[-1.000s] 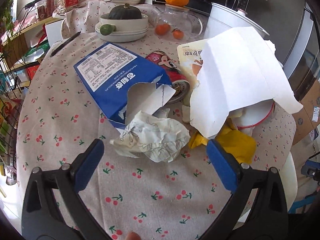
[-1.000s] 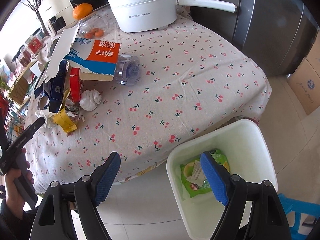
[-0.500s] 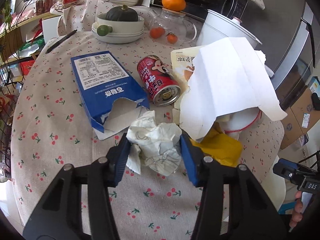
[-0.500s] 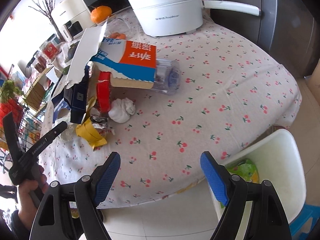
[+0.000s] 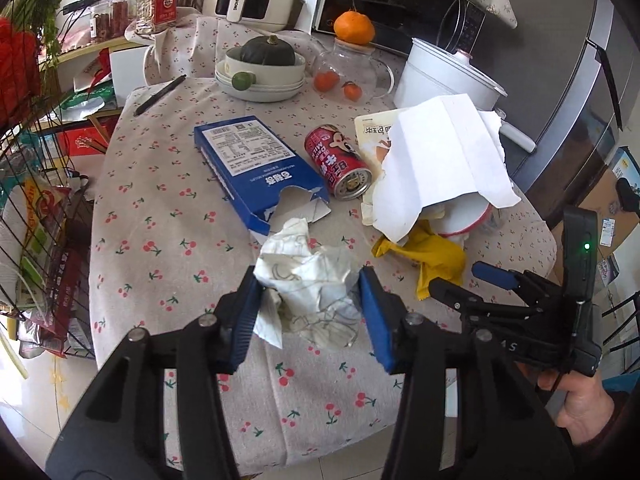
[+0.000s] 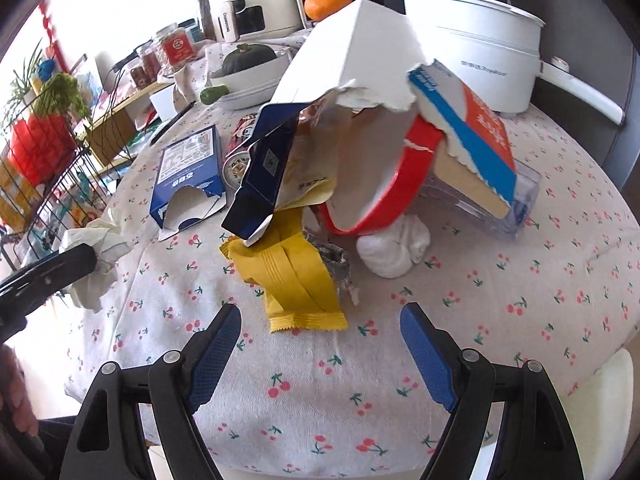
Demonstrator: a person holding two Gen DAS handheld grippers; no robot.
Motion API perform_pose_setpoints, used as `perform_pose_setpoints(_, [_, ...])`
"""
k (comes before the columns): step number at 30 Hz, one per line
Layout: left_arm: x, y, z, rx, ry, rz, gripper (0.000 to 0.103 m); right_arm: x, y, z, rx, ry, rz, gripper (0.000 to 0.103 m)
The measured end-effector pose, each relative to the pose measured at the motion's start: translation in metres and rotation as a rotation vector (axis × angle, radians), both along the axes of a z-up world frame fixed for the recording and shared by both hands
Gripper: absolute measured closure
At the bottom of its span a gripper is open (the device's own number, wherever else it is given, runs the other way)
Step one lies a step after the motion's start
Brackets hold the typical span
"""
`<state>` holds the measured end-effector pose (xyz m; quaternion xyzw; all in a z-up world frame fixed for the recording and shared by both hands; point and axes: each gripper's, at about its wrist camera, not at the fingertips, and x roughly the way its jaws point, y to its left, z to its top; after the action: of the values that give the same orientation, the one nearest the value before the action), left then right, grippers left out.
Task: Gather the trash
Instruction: 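Grasp the crumpled tissue with the left tool while the right tool grasps the yellow wrapper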
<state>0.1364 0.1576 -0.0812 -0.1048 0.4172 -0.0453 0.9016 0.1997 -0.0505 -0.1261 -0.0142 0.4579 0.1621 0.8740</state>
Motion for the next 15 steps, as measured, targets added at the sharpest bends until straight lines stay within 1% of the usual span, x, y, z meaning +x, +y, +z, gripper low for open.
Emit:
perform_pose_setpoints(3, [-0.004,0.005,0.001,-0.023,0.004,0.004,0.052,0.007,0.012,-0.006,-0.028,-0.01,0.015,0.023])
perform_pose_setpoints(6, [-0.006,0.003,0.001,-0.023,0.001,-0.005,0.052,0.011,0.02,-0.01,-0.034,-0.018,0.028,0.028])
perform_pose_setpoints(7, [-0.006,0.001,0.001,-0.019,0.002,-0.009,0.052,0.013,0.022,-0.012,-0.036,-0.019,0.03,0.032])
perform_pose_setpoints(8, [-0.006,0.0,0.001,-0.015,0.003,-0.012,0.052,0.014,0.024,-0.013,-0.04,-0.018,0.032,0.042])
perform_pose_setpoints(10, [-0.006,-0.001,0.001,-0.012,0.005,-0.018,0.052,0.014,0.025,-0.015,-0.053,-0.011,0.042,0.055])
perform_pose_setpoints(15, [-0.004,-0.005,0.003,-0.027,0.006,-0.018,0.052,0.005,0.018,-0.005,-0.058,0.009,0.066,0.059])
